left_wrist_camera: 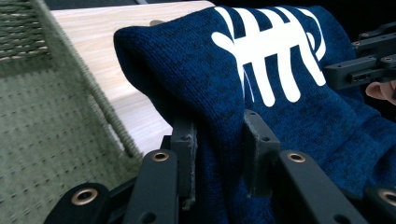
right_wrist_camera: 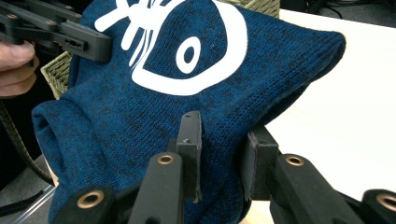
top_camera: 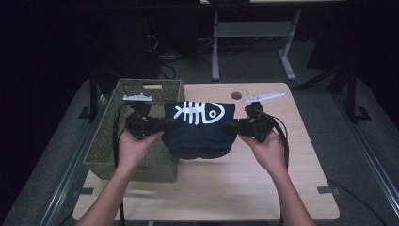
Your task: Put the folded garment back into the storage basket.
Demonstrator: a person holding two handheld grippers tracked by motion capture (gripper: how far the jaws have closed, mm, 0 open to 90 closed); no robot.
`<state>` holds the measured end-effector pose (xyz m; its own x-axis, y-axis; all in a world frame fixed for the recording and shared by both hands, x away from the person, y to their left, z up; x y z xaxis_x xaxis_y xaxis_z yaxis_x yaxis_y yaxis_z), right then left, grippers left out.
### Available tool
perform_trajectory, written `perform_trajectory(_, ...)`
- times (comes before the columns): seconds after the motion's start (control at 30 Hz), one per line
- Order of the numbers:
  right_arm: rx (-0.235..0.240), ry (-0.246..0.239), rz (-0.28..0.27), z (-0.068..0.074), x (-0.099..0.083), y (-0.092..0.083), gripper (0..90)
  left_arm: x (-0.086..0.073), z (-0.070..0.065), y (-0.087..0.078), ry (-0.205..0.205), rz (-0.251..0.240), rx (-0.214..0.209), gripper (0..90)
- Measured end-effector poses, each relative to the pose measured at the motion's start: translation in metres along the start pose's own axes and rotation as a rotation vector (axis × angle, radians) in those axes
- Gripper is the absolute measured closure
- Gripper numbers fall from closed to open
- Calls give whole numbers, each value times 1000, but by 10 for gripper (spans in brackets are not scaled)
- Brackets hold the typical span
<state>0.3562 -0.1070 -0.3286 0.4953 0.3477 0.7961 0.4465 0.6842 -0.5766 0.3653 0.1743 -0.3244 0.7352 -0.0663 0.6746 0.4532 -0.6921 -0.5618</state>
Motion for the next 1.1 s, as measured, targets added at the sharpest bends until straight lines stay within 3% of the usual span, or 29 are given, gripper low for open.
perform_trajectory(0.7,25,-35,1,16,30,34,719,7,32,-28,-44,-21,53,696)
perform_trajectory(1.1,61,-53,-9,24,49,64,719,10,55,-48,-76,-47,89,692)
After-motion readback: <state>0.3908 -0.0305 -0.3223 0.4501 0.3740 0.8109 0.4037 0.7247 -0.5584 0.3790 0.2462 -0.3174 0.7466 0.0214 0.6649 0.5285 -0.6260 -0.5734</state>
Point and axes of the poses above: each handheld gripper's, and its own axes: y roughly forward along the jaws, x roughly out of its top, z roughly to its left, the point moved 4 cm from there along y, roughly forward along the jaws, and after that the axes turned 10 degrees about -y, right-handed, at the moved point
